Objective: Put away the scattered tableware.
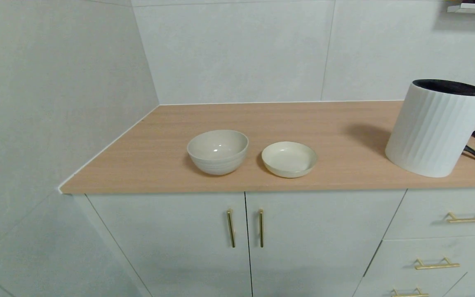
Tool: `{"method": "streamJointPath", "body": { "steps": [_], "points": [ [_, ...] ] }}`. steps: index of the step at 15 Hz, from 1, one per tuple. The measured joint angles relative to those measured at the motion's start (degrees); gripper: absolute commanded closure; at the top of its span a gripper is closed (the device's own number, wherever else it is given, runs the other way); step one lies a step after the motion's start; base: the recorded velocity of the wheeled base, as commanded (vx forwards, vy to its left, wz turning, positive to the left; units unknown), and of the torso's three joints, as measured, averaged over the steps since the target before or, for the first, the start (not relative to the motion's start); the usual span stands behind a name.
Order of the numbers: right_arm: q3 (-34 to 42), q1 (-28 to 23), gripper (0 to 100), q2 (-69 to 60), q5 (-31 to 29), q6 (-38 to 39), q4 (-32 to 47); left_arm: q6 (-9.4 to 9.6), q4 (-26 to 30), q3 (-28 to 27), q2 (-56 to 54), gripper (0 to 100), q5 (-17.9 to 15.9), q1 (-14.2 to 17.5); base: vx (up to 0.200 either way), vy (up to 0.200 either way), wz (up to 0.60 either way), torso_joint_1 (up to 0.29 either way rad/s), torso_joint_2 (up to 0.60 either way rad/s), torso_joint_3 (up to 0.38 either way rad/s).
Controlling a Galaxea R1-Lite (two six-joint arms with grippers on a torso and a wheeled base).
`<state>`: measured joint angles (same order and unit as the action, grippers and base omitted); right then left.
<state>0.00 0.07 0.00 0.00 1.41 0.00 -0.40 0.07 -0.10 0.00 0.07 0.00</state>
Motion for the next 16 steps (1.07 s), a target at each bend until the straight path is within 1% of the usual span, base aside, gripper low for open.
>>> {"method": "streamJointPath", "body": {
  "steps": [6, 13, 16],
  "points": [
    [0.0, 0.0, 0, 0.0, 0.0, 0.0, 0.0, 0.07, 0.0, 0.0, 0.0, 0, 0.0, 0.0, 0.0, 0.0, 0.0, -0.176, 0.48, 0.294],
    [0.0, 0.0, 0, 0.0, 0.0, 0.0, 0.0, 0.09, 0.0, 0.0, 0.0, 0, 0.0, 0.0, 0.0, 0.0, 0.0, -0.119, 0.44, 0.314],
    [0.0, 0.0, 0, 0.0, 0.0, 0.0, 0.0, 0.07, -0.1, 0.0, 0.0, 0, 0.0, 0.0, 0.0, 0.0, 0.0, -0.031, 0.14, 0.089]
  ]
}}
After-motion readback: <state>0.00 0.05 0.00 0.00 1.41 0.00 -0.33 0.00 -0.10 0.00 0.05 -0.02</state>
